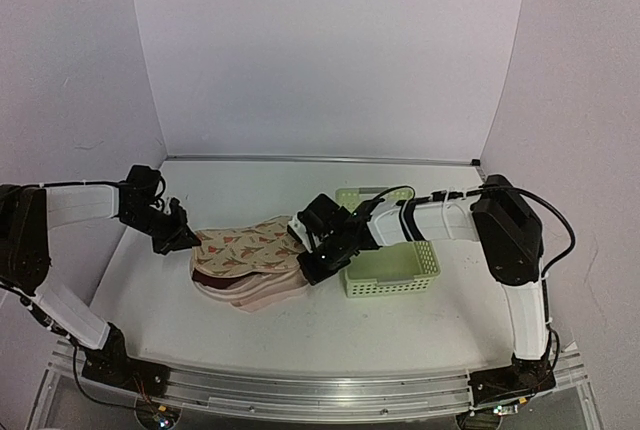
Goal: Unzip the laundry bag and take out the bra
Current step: Adjust the laundry bag at the center of the board, then hold the laundry bag at the center of the board.
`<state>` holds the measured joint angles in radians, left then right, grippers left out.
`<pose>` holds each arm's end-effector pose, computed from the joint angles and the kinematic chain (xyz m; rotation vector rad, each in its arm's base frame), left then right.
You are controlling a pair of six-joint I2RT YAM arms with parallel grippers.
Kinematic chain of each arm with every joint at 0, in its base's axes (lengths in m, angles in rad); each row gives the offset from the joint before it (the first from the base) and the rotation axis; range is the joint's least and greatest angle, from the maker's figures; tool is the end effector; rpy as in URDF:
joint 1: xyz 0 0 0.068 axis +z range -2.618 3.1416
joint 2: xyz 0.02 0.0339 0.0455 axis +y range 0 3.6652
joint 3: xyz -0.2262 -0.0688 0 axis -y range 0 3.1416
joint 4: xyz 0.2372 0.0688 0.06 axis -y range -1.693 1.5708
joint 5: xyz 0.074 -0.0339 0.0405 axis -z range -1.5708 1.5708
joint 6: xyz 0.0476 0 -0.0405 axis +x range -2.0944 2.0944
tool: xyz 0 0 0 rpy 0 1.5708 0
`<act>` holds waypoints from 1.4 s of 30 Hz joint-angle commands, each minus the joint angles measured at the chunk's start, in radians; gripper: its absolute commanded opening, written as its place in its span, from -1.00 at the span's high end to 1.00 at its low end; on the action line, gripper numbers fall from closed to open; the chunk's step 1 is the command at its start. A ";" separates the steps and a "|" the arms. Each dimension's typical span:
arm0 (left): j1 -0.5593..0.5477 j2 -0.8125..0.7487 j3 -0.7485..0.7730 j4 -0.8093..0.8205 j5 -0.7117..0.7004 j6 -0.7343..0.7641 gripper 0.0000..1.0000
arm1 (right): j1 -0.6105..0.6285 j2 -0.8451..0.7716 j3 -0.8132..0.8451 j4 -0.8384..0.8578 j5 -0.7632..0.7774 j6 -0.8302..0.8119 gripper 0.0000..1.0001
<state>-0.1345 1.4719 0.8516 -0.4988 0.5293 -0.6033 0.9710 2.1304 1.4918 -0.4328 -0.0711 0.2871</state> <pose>0.2701 -0.0608 0.1460 -0.4748 2.7295 -0.9281 0.2368 0.3523 0.1053 -0.9413 2.5705 0.4894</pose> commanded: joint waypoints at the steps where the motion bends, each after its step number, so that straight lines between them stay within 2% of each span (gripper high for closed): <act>1: 0.016 0.051 0.114 -0.006 -0.037 0.025 1.00 | 0.040 -0.040 -0.023 0.017 -0.029 0.090 1.00; 4: 0.022 0.098 0.185 -0.029 -0.061 0.044 0.94 | 0.064 -0.033 -0.014 0.017 -0.043 0.135 1.00; 11: 0.056 0.167 0.319 -0.093 -0.106 0.082 0.63 | 0.086 0.015 0.053 0.011 -0.037 0.203 1.00; 19: 0.059 0.126 0.369 -0.152 -0.129 0.091 0.04 | 0.086 0.054 0.181 -0.099 0.053 0.145 1.00; 24: 0.059 0.061 0.376 -0.190 -0.134 0.088 -0.18 | 0.085 0.060 0.239 -0.178 0.135 0.102 1.00; 32: 0.058 -0.078 0.255 -0.198 -0.056 0.015 -0.36 | 0.095 0.110 0.368 -0.231 0.080 0.097 1.00; 36: 0.059 -0.157 0.173 -0.193 -0.022 -0.022 -0.57 | 0.109 0.135 0.412 -0.240 0.040 0.113 1.00; 42: 0.055 -0.271 0.001 -0.096 0.087 -0.150 -0.69 | 0.129 0.185 0.483 -0.251 0.004 0.131 1.00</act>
<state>-0.0776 1.2819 0.9417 -0.6708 0.5228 -0.6498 1.0786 2.2826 1.9015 -0.6834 -0.0307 0.4015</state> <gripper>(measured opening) 0.833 0.010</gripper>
